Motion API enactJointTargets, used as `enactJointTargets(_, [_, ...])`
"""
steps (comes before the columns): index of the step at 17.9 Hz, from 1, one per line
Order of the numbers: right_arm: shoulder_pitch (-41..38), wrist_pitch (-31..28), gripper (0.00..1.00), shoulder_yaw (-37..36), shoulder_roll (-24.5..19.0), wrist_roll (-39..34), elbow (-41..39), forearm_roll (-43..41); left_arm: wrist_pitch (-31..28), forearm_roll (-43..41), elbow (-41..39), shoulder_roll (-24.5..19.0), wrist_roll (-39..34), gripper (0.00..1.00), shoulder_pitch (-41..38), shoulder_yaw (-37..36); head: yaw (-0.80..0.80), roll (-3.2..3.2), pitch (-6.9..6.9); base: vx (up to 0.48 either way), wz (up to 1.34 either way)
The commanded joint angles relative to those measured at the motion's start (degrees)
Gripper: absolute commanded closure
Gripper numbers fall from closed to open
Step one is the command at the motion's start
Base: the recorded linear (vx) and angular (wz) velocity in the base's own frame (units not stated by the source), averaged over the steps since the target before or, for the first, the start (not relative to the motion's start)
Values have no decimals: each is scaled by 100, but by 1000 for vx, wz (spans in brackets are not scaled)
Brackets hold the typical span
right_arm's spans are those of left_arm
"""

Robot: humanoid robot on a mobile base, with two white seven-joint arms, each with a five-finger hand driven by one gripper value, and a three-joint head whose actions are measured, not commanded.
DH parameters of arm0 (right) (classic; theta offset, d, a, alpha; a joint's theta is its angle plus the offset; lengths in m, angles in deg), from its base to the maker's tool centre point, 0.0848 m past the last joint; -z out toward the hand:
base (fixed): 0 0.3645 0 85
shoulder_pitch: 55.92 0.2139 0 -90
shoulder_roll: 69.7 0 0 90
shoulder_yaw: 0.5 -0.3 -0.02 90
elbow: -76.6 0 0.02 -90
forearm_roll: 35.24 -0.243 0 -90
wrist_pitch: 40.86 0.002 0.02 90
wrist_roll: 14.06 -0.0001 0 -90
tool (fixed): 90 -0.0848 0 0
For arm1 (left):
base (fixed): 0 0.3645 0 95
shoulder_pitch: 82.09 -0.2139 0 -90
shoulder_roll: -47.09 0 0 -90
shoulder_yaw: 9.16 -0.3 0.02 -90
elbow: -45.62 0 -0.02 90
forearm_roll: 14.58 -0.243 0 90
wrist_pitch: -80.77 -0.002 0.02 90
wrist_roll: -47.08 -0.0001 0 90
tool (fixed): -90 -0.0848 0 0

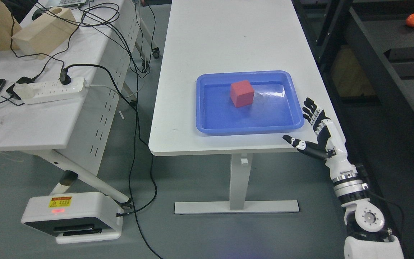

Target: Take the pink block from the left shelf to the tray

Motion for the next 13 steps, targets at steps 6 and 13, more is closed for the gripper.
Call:
enactJointTargets(6, [-56,-294,1,-64,101,-4,88,-71,2,0,-100,-100,-5,0,176,0,0,0,0,-180,18])
enactJointTargets(13, [-56,-294,1,-64,101,-4,88,-71,2,0,-100,-100,-5,0,167,0,0,0,0,-78,31])
